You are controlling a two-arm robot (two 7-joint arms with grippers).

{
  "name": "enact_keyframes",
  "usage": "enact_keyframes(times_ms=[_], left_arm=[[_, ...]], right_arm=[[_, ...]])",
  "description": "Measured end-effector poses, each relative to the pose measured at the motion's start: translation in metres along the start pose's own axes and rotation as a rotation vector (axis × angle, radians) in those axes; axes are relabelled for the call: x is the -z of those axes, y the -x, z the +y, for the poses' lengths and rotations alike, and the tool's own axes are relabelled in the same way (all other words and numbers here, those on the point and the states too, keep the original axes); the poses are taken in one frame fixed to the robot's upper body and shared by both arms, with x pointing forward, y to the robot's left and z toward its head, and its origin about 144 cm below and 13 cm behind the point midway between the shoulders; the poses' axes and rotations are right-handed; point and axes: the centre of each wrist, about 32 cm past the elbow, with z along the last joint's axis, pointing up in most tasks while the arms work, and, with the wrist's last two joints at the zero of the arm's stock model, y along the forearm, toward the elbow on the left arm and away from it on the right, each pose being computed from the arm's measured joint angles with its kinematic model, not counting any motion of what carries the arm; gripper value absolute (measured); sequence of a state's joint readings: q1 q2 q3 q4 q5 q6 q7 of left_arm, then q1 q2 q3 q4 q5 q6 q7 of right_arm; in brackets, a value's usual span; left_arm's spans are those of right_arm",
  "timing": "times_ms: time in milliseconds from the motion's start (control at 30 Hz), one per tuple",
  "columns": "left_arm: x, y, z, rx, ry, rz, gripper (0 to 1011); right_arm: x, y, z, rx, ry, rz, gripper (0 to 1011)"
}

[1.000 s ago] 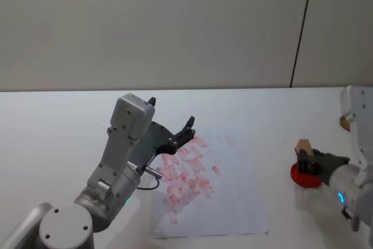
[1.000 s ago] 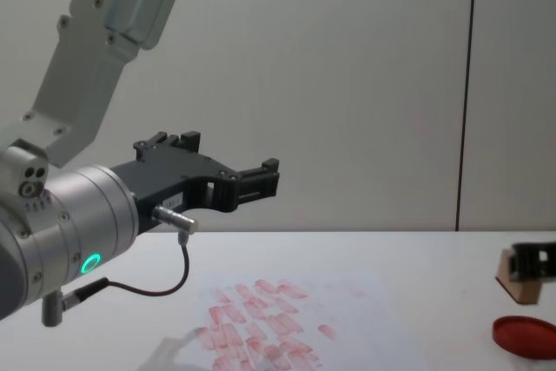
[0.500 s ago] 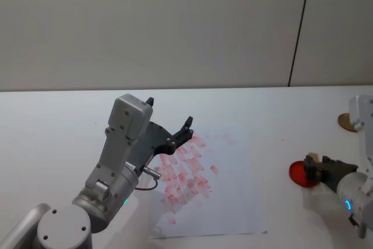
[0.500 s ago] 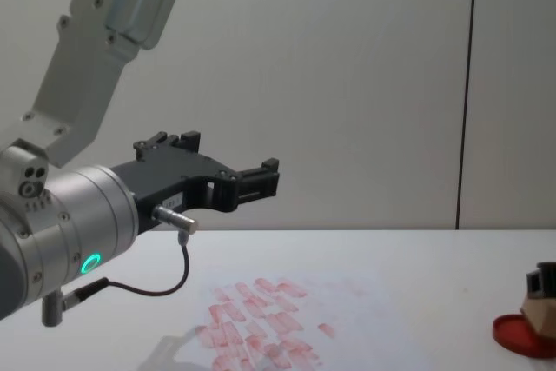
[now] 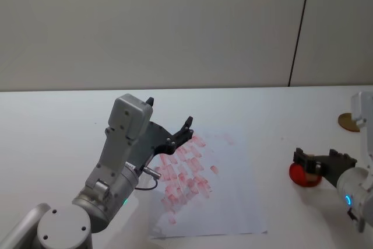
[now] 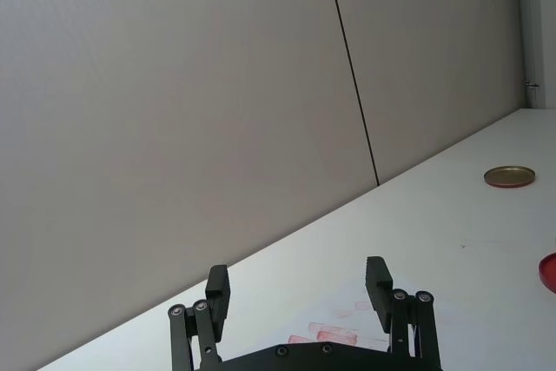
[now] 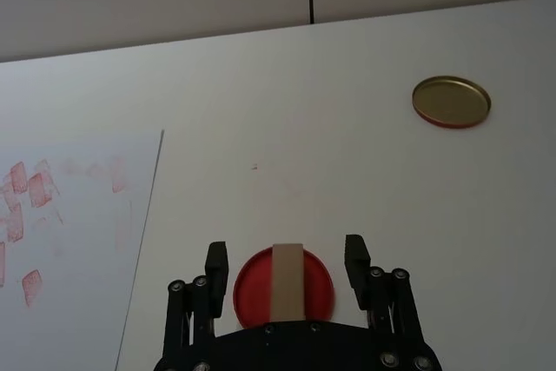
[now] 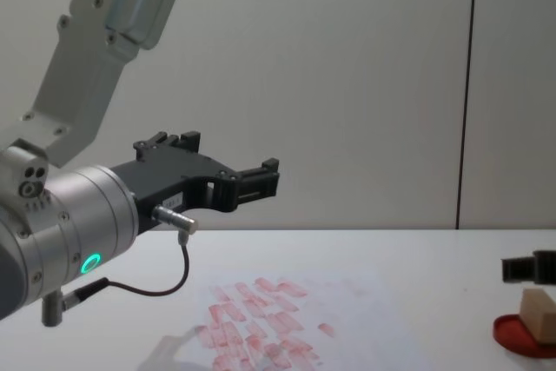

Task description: Use the one hand to pick up the stamp and affix it onto the A4 paper.

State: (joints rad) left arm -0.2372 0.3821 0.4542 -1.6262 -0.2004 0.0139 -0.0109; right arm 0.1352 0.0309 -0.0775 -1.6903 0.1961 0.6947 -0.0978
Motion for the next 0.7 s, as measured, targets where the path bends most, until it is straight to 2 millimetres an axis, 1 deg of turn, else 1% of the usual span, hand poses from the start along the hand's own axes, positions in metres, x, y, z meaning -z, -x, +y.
enact_keyframes(times_ms=[67,167,200,233,300,700], left_arm=[[0.0,0.0,0.0,0.0,0.0,0.0,993],[0.0,0.0,0.0,0.0,0.0,0.0,993],[0.0,0.0,0.0,0.0,0.0,0.0,993],[0.0,0.0,0.0,0.0,0.0,0.0,993],[0.0,0.0,0.0,0.0,0.0,0.0,993],[0.0,0.0,0.0,0.0,0.0,0.0,993]], right_arm=[[0.0,0.0,0.0,-0.003,-0.018,-0.003,809],[-0.001,-0.001,-0.002,-0.007,-0.046,-0.009,924],[-0.001,-0.001,-0.002,-0.008,-0.055,-0.011,924],[-0.001,-0.002,-0.004,-0.009,-0.072,-0.014,961],[0.0,-0.003,-0.006,-0.012,-0.099,-0.02,1001],[0.003,-0.013,-0.019,-0.025,-0.245,-0.061,1001]])
